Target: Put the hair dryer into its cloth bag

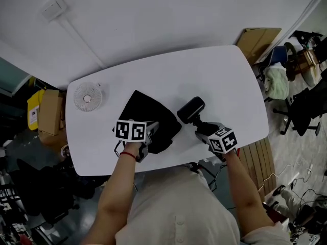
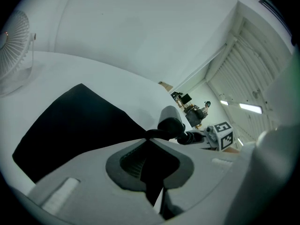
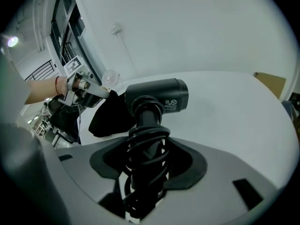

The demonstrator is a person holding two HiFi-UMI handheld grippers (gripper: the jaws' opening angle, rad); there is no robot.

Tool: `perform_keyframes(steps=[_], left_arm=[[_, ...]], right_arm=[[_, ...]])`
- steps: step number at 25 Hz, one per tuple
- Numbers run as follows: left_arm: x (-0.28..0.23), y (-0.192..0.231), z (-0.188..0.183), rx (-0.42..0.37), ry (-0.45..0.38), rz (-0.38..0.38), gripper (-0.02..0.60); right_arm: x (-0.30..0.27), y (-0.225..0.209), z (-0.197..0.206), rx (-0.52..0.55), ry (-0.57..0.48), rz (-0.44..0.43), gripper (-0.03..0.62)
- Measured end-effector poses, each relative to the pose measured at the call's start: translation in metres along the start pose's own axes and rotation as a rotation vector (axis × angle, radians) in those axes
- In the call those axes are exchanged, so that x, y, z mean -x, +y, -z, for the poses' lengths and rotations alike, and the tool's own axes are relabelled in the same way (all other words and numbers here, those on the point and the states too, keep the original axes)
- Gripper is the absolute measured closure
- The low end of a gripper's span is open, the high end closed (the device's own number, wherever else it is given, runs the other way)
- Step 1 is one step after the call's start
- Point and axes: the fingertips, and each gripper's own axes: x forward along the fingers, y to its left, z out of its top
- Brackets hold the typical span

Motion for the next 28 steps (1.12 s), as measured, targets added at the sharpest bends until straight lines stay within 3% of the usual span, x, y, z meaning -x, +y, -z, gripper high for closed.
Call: perform_keyframes(steps=[14, 20, 24, 28], left_arm=[[-0.015, 0.000, -0.012, 0.076, 0.002, -0.024, 0.557], [-0.009, -0.023, -0.010, 0.066, 0.015, 0.042, 0.557], [-0.001, -0.036, -0.017, 0.091, -0.025, 0.090, 0.557], [-0.001, -0.038, -0.020, 0.117, -0.039, 0.105, 0.557]], right_arm=[[0.035, 0.066, 0.028, 0.018, -0.070, 0.054, 0.360], [0.011, 0.069, 0.030, 0.106, -0.040, 0.149, 0.360], [0.002, 0.081, 0.028, 0.189, -0.021, 0.230, 0.360], [-0.003, 0.104, 0.031, 0.298, 0.015, 0.237, 0.359]])
